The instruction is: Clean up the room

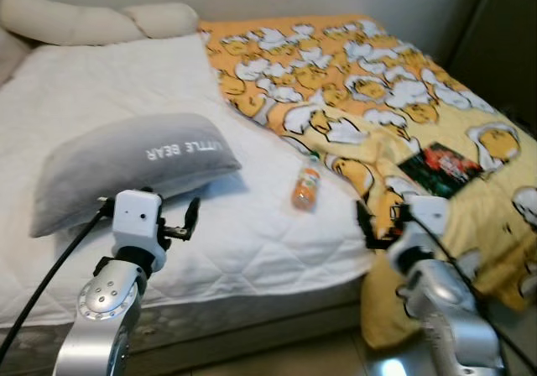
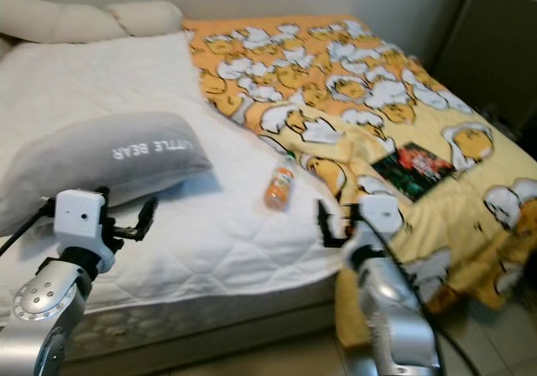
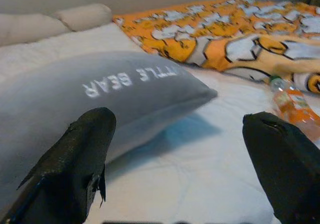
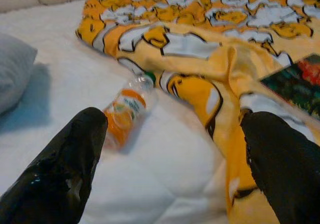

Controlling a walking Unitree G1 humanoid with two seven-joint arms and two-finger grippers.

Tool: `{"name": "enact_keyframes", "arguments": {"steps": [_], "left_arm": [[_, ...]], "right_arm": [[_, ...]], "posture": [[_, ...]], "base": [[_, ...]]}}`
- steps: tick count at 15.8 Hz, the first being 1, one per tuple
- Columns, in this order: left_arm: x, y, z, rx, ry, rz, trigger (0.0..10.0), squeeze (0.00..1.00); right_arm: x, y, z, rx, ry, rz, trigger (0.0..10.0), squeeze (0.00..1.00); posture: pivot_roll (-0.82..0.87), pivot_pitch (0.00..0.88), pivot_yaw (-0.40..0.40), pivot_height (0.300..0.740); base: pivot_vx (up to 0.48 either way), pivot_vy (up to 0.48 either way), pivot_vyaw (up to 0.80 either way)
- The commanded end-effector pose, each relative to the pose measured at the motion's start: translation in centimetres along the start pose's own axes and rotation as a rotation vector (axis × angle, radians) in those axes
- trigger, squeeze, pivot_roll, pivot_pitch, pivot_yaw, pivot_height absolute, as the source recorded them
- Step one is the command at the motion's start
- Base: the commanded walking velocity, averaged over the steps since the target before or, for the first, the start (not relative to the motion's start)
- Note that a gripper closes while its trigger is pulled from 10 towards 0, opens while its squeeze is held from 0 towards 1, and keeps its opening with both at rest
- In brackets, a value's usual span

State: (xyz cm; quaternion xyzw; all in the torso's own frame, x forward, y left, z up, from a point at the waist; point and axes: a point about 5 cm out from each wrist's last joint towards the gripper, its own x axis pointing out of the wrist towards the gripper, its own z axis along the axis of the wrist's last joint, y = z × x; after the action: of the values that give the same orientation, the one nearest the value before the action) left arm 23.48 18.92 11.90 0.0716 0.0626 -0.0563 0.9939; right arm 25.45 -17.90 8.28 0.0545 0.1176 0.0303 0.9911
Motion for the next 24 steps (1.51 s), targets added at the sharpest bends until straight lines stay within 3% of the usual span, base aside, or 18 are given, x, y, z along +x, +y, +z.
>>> {"name": "enact_keyframes", "arguments": {"steps": [1, 15, 18, 19, 22, 24], "left_arm": [[0.2, 0.3, 0.3, 0.011, -0.003, 0.004, 10.0, 0.0], [0.8, 0.4, 0.6, 0.015, -0.014, 0.006, 10.0, 0.0], [0.9, 0.4, 0.6, 0.015, -0.014, 0.002, 10.0, 0.0], [1.0, 0.3, 0.6, 0.016, -0.015, 0.0, 10.0, 0.0], [1.0, 0.3, 0.6, 0.015, -0.015, -0.005, 10.0, 0.0], [1.0, 0.2, 0.6, 0.017, -0.015, -0.01, 10.0, 0.0]], "right_arm": [[0.3, 0.7, 0.0, 0.011, 0.004, 0.02, 10.0, 0.0], [1.1, 0.9, 0.6, 0.083, -0.029, 0.013, 10.0, 0.0], [1.2, 0.9, 0.7, 0.079, -0.03, 0.011, 10.0, 0.0], [1.3, 1.0, 0.8, 0.04, -0.04, 0.033, 10.0, 0.0], [1.3, 1.5, 0.9, 0.016, -0.042, 0.055, 10.0, 0.0], [1.3, 1.5, 0.9, 0.063, -0.052, 0.041, 10.0, 0.0]], "posture": [[-0.01, 0.0, -0.005, 0.74], [-0.01, 0.0, 0.004, 0.74], [-0.01, 0.0, 0.005, 0.74], [0.0, 0.0, 0.006, 0.74], [0.0, 0.0, 0.007, 0.74], [0.0, 0.0, 0.009, 0.74]], "base": [[0.289, 0.0, 0.0], [0.294, 0.0, 0.0], [0.294, 0.0, 0.0], [0.289, 0.0, 0.0], [0.296, 0.0, 0.8], [0.292, 0.0, 0.4]]}}
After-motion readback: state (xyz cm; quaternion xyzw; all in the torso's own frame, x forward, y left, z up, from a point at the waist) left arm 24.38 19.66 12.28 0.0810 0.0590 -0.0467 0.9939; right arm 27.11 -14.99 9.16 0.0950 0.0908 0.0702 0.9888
